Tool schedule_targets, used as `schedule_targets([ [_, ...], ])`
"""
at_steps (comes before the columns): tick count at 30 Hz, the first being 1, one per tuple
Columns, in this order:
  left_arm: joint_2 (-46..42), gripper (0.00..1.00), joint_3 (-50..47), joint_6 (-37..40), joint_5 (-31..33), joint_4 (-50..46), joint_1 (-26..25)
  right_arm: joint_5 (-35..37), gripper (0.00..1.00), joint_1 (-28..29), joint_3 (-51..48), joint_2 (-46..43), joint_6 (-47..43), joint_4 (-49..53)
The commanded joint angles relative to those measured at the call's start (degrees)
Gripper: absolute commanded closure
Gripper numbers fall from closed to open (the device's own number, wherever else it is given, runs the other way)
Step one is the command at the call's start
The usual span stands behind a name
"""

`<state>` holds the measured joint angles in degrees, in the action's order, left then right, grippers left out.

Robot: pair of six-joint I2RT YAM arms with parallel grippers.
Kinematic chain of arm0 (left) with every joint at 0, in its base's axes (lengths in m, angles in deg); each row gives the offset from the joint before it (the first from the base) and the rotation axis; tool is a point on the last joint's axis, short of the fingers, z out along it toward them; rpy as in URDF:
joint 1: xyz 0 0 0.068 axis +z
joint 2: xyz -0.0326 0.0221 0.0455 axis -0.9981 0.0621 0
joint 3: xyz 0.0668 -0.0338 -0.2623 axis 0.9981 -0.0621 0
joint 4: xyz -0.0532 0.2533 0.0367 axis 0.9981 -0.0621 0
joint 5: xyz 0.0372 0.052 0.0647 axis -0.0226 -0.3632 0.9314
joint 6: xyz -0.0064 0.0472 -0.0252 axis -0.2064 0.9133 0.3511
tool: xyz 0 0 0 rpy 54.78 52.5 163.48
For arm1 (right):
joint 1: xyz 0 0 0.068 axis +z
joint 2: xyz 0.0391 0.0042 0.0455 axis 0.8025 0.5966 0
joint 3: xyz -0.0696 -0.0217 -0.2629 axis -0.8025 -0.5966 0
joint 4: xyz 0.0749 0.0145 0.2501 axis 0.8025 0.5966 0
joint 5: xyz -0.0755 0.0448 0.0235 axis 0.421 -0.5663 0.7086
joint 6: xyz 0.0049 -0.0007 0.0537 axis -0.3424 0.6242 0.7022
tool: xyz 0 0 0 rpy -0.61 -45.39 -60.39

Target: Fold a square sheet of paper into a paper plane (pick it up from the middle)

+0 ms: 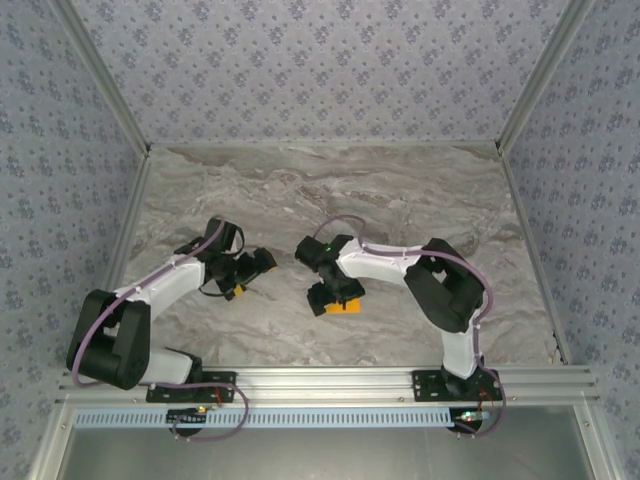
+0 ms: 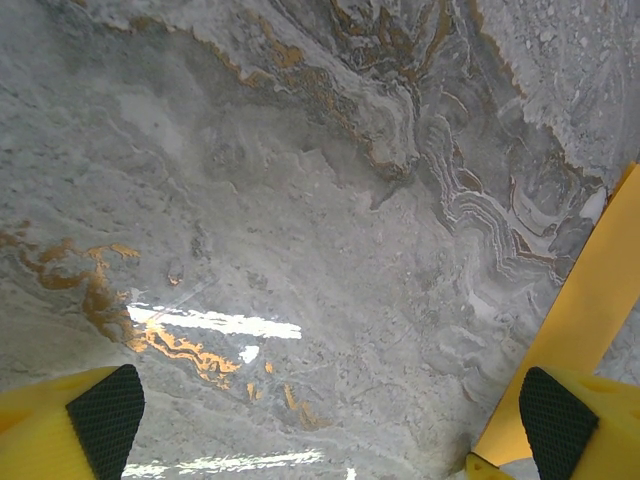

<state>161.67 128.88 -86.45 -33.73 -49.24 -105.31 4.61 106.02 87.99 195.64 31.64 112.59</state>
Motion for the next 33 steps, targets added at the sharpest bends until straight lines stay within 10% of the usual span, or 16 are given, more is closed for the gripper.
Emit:
schedule_targets([
  [1,0.6,0.01,0.8,1.0,-0.7,-0.4,-0.3,0.5,0.18,-0.9,-4.8,6.9,1.8,-1.9],
  [33,0.6,0.01,0.8,1.2,-0.6,-0.5,-0.6,-15.6,0.21,-10.3,-12.6,3.3,-6.7,-9.5],
])
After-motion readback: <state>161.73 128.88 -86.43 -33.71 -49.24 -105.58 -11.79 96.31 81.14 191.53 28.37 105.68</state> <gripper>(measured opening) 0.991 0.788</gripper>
